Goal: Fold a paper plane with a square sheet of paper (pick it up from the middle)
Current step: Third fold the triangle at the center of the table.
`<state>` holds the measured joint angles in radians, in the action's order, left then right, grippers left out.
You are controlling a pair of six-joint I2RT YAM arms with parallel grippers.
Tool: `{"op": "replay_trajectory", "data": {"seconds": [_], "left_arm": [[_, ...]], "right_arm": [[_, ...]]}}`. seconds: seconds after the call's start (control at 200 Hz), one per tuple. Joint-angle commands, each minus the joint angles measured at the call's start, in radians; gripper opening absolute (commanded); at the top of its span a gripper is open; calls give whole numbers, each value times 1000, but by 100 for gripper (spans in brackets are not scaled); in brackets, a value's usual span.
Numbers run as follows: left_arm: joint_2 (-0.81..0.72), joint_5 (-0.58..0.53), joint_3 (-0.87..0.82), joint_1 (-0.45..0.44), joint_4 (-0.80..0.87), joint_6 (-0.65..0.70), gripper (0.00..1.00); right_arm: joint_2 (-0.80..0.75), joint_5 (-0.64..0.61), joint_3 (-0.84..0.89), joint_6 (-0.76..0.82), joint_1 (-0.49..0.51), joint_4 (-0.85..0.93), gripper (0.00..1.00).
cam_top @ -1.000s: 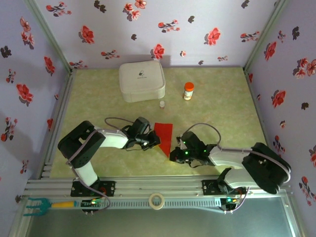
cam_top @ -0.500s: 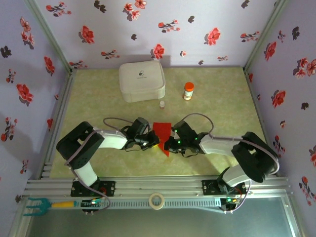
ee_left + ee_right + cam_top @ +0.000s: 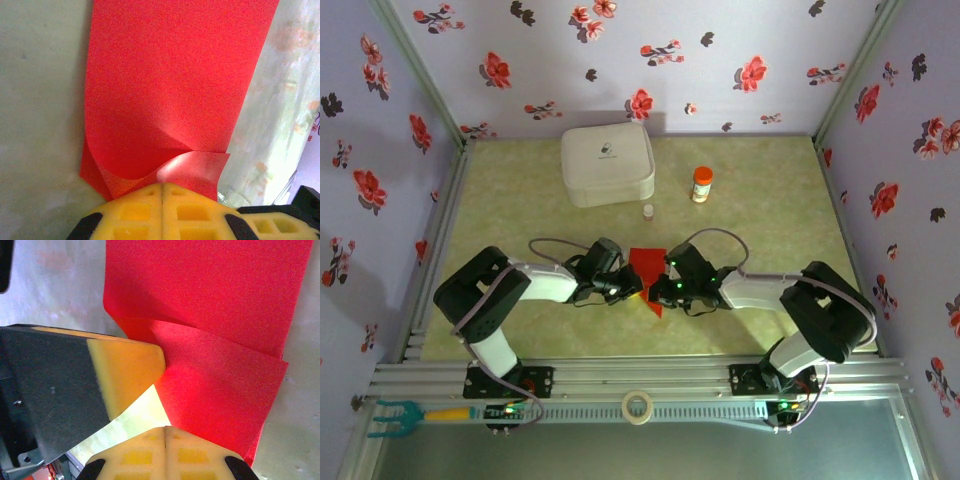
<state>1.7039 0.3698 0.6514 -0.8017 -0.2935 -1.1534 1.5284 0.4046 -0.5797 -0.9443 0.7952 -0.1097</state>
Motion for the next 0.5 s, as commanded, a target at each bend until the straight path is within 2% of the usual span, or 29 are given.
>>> {"op": "replay_trajectory", "data": {"seconds": [0.0, 0.105, 0.245, 0.32, 0.4, 0.495], "left_arm": [[-14, -32, -23, -2, 48, 3, 0], [-38, -25, -18, -2, 45, 20, 0], [-92, -25, 0, -3, 67, 46, 13], [-114, -25, 12, -7, 80, 57, 16], [-119, -26, 32, -13, 105, 71, 16], [-93, -15, 58, -20, 134, 74, 11]], "right_arm": [[35, -17, -6, -8, -12, 7, 0], [41, -36, 36, -24, -20, -12, 0], [57, -7, 65, -25, -22, -36, 0], [54, 2, 75, -23, -24, -43, 0], [51, 9, 75, -16, -25, -40, 0], [53, 11, 75, -15, -27, -42, 0]]}}
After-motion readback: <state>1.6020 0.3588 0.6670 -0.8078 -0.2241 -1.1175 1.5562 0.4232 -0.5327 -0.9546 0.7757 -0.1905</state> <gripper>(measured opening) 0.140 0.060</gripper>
